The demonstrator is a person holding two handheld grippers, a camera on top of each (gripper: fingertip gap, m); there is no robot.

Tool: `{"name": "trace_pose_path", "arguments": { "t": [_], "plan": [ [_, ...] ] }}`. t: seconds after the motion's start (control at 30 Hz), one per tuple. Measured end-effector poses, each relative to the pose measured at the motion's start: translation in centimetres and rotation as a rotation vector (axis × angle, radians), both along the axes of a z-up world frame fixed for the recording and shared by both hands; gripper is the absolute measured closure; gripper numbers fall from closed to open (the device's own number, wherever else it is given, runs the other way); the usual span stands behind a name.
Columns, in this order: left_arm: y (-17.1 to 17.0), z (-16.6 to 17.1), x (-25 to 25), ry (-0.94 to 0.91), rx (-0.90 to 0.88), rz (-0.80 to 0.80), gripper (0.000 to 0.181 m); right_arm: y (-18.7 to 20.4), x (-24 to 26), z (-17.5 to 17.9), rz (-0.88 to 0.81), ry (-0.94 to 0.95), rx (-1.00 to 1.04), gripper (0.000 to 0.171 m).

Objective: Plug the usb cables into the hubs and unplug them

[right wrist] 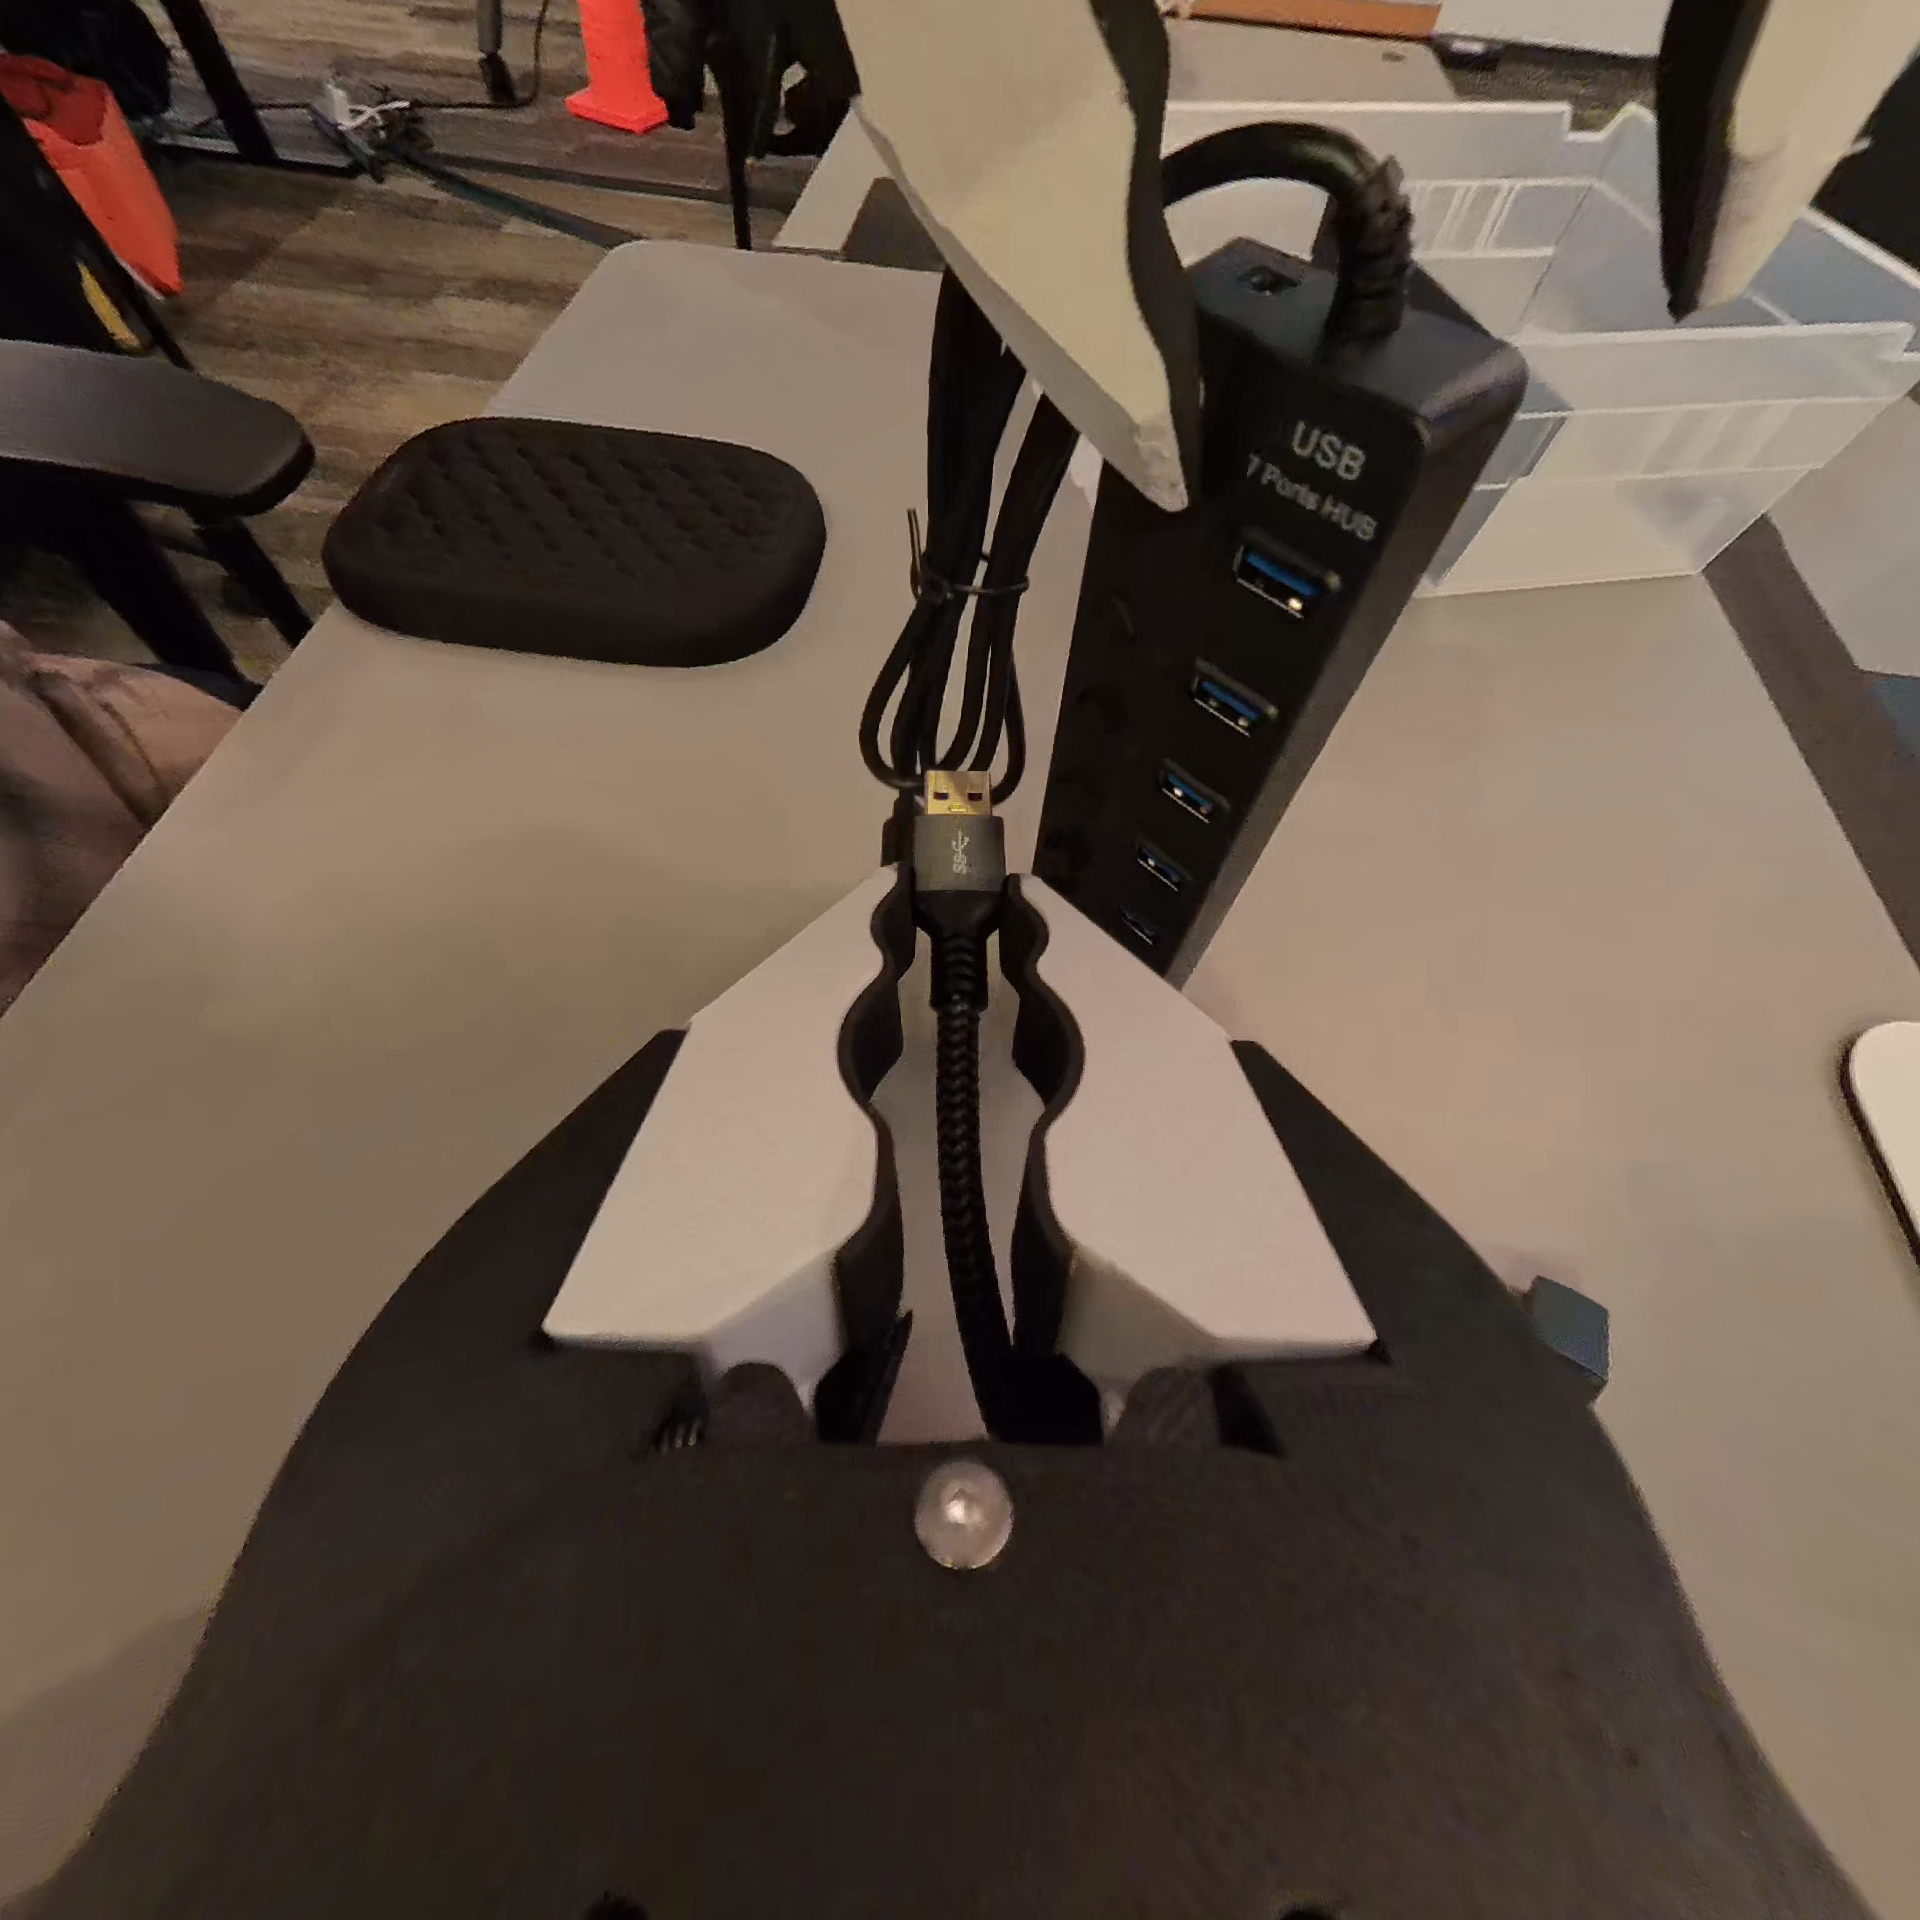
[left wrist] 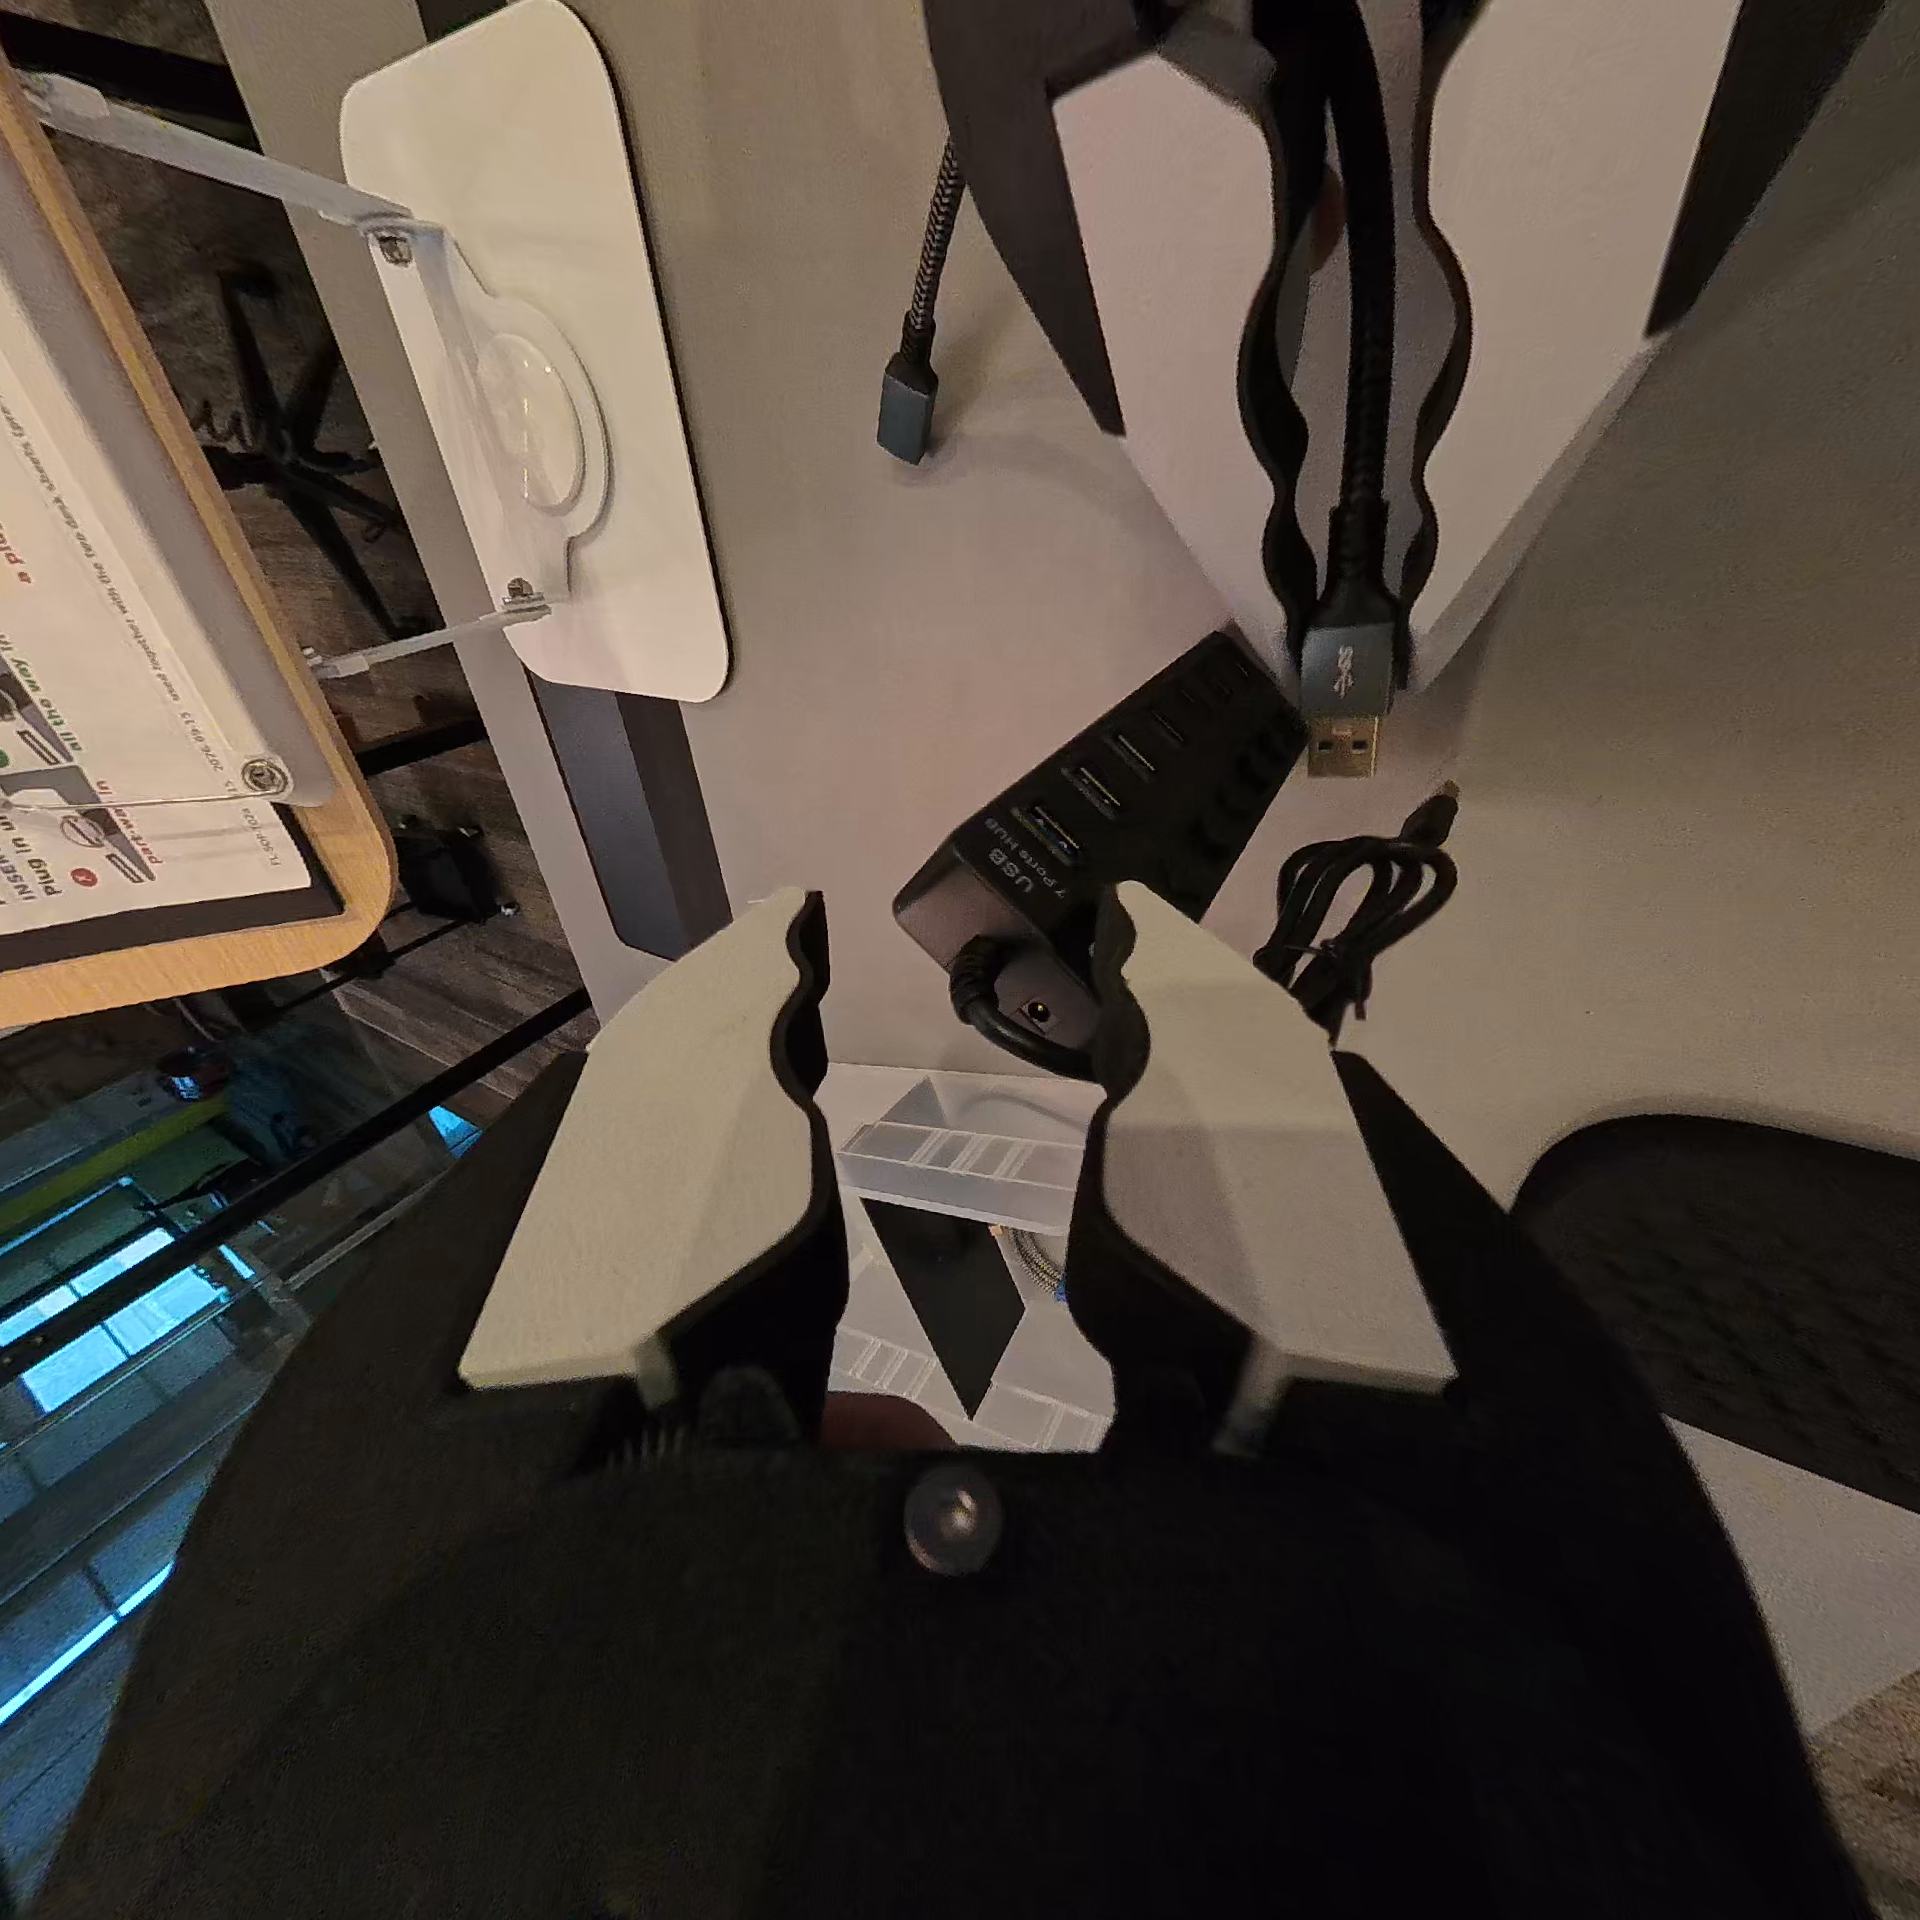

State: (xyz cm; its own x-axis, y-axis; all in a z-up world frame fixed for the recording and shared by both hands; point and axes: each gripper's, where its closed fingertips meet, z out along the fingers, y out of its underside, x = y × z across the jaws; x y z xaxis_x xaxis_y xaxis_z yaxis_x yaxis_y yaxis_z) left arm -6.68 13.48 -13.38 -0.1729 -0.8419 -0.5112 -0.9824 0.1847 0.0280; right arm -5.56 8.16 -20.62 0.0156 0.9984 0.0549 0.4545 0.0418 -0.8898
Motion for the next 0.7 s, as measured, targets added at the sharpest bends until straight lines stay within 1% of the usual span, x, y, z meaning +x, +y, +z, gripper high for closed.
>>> {"name": "trace_pose_path", "arguments": {
  "t": [0.23,0.6,0.7],
  "plan": [
    [-0.3,-0.1,0.2,-0.013,-0.006,-0.007,0.133,1.4,-0.8,-0.3,-0.097,0.011,0.052,0.158],
    [-0.4,0.6,0.1,-0.04,-0.007,-0.015,0.132,2.0,-1.1,-0.4,-0.141,0.025,0.069,0.158],
    [-0.6,1.4,0.1,-0.055,-0.006,-0.035,0.131,2.1,-1.0,-0.4,-0.14,0.026,0.066,0.158]
  ]
}}
